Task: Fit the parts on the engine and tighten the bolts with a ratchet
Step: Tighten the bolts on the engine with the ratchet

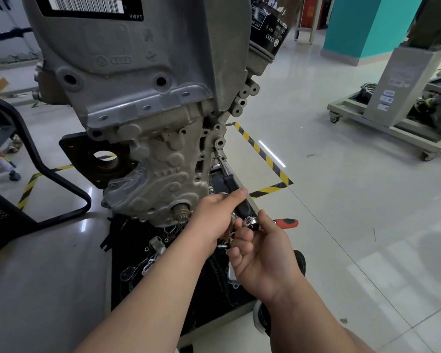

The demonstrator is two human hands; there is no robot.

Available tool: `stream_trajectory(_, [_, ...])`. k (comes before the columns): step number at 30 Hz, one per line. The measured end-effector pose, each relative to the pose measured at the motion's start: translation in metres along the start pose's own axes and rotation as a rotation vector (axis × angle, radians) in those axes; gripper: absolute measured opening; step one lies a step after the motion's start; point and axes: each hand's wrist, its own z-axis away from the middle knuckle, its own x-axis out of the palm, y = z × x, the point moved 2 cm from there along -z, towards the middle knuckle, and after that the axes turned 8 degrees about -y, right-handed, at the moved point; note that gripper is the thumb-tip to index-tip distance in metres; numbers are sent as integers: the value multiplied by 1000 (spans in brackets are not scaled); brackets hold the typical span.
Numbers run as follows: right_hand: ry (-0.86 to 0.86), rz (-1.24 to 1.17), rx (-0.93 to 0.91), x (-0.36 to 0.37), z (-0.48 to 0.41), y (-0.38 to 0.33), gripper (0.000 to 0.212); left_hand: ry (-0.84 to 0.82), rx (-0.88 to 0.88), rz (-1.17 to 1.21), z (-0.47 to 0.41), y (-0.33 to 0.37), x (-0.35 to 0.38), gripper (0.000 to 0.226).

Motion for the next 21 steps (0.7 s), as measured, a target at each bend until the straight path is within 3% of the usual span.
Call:
stream_trajectory(3, [104,279,-71,-6,-3,-3,54,8,18,-17,0,0,1,33])
stream_trajectory(6, [298,987,-344,-14,-1,-11,29,37,23,-77,-3,-1,3,32])
stream_trajectory(9, [298,1492,-544,-14,0,-11,8,44,24,-67,-4,-1,6,31])
stream_trajectory(11, [286,1568,-529,-13,-1,-9,11,53,20,-68,-5,0,6,30])
stream_trajectory(14, [300,1435,-529,-12,-4,-9,35,62,22,-69,-2,0,4,28])
stream_trajectory(16, [299,1384,-548,-10,-3,-11,45,69,28,-72,-1,1,3,41])
stream_trajectory(21, [307,1368,-597,-5,-4,-14,51,55,29,-125,0,3,3,48])
